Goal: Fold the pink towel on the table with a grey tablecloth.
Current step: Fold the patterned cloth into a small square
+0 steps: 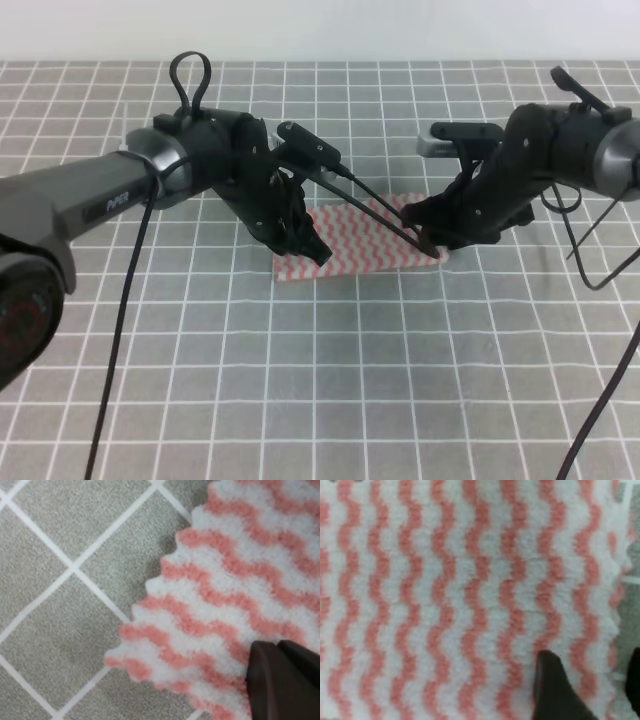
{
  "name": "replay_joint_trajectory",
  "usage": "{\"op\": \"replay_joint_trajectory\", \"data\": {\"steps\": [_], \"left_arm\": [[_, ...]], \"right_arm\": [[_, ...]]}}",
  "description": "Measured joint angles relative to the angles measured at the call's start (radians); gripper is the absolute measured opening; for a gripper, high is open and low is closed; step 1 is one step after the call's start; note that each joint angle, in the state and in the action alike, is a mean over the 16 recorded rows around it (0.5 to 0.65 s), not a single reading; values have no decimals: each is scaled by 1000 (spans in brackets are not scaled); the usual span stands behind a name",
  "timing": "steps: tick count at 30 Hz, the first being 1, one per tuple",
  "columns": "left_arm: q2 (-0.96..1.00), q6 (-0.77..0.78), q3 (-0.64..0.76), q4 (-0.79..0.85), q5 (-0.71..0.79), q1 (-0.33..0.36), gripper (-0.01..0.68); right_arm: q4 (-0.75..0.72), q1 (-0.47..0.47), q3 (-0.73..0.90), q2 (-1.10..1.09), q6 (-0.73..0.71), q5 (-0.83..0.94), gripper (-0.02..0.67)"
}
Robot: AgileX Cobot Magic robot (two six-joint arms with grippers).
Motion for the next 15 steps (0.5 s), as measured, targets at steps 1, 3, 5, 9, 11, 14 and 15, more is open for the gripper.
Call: {"op": "replay_joint_trajectory", "data": {"steps": [1, 3, 5, 9, 11, 14, 15], "left_arm": [[0, 0, 0, 1, 1, 0, 0], [0, 0, 0, 1, 0, 0, 0], [0, 0, 0, 2, 0, 0, 0], [0, 0, -1, 2, 0, 0, 0], [0, 0, 0, 2, 1, 0, 0], [0, 0, 0, 2, 1, 0, 0], [0, 0, -1, 2, 1, 0, 0]], "right_arm": [[1, 0, -3, 1, -2, 3, 296], [3, 1, -9, 3, -5, 10, 292], [5, 1, -14, 6, -7, 17, 289], [6, 2, -21, 10, -8, 22, 274], [7, 2, -22, 11, -10, 22, 252], [6, 2, -27, 15, -14, 21, 212], [6, 2, -29, 17, -15, 21, 195]]}}
